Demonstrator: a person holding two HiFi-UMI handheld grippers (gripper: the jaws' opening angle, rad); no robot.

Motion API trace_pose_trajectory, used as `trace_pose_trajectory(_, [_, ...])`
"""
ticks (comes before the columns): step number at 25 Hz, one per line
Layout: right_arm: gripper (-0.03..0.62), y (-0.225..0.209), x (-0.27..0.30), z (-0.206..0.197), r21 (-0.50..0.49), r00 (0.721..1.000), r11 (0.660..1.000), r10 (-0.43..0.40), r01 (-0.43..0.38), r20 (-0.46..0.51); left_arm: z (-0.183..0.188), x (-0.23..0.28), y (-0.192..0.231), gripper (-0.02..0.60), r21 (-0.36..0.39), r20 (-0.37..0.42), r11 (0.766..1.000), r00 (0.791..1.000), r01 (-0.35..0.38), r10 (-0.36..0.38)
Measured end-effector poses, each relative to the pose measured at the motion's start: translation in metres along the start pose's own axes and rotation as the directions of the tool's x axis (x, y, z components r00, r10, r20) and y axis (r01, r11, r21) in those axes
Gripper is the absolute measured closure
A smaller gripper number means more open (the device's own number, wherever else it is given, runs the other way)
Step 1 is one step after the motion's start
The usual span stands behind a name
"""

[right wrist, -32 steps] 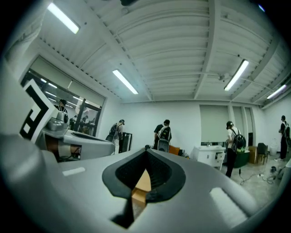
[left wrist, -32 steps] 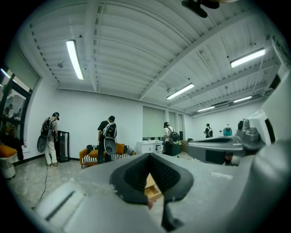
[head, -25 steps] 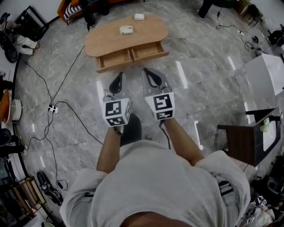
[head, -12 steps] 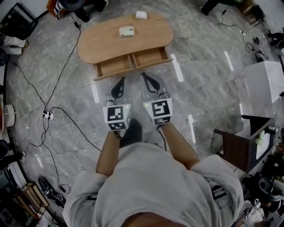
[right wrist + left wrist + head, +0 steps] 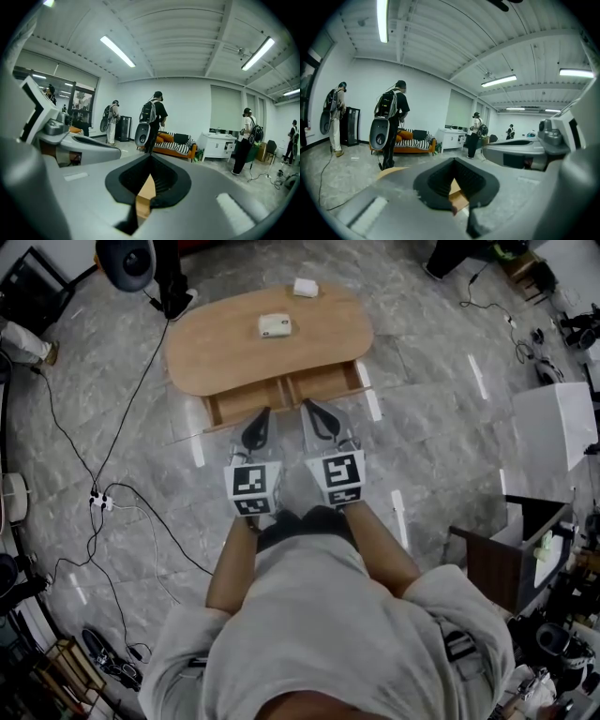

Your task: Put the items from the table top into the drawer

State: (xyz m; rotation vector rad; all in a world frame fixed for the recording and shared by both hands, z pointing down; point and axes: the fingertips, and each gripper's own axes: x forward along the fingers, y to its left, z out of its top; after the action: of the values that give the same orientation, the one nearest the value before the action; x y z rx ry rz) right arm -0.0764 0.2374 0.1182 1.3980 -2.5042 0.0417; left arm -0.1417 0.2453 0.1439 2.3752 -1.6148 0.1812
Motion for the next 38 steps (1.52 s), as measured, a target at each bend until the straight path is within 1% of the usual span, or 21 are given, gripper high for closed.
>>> trace_pose_trajectory(5, [0.586,-0.020,0.024,0.005,0.004,1.000,1.000,-0.010,0.010,0.001,0.008,0.027,0.007,0.561,0.010,0.000,1.000,1.000,0.007,-0.007])
trace_pose_trajectory(9, [0.586,-0.044,0.055,0.002,0.008,1.000,1.000,-0.004,0.004,0.006,0.011,0.067,0.015,0.561,0.004,0.006,1.000,1.000,0.018,-0.018])
trace_pose_trajectory(13, [0.587,-0.085,0.109,-0.003,0.014,1.000,1.000,0.014,-0.014,0.010,0.014,0.128,0.036,0.561,-0.002,-0.020,1.000,1.000,-0.004,0.004])
trace_pose_trajectory(15, [0.587,-0.108,0.142,0.000,0.012,1.000,1.000,0.027,-0.027,0.004,0.022,0.161,0.050,0.561,0.006,-0.037,1.000,0.999,-0.016,0.017])
trace_pose_trajectory(18, [0.586,-0.145,0.204,0.004,0.027,0.998,0.998,0.060,-0.060,-0.021,0.044,0.222,0.076,0.561,0.019,-0.066,0.999,0.997,-0.037,0.038])
trace_pose_trajectory(21, [0.586,-0.181,0.262,-0.006,0.049,0.994,0.995,0.095,-0.092,-0.062,0.047,0.286,0.097,0.561,-0.007,-0.117,0.999,0.992,-0.053,0.051])
trace_pose_trajectory(24, [0.586,-0.205,0.306,-0.027,0.079,0.985,0.989,0.136,-0.128,-0.102,0.034,0.337,0.109,0.561,-0.044,-0.170,0.996,0.983,-0.075,0.066])
trace_pose_trajectory(27, [0.586,-0.231,0.331,-0.045,0.090,0.976,0.983,0.169,-0.158,-0.134,0.015,0.379,0.105,0.561,-0.088,-0.219,0.993,0.974,-0.079,0.058])
trace_pose_trajectory(30, [0.586,-0.259,0.356,-0.069,0.105,0.965,0.978,0.196,-0.180,-0.174,-0.005,0.417,0.102,0.561,-0.108,-0.268,0.990,0.962,-0.094,0.062])
trace_pose_trajectory(34, [0.586,-0.283,0.409,-0.107,0.111,0.948,0.974,0.218,-0.197,-0.230,-0.033,0.466,0.127,0.561,-0.133,-0.321,0.981,0.943,-0.139,0.090])
trace_pose_trajectory(38, [0.586,-0.294,0.454,-0.137,0.128,0.937,0.970,0.234,-0.207,-0.260,-0.057,0.502,0.151,0.561,-0.130,-0.351,0.977,0.929,-0.170,0.115])
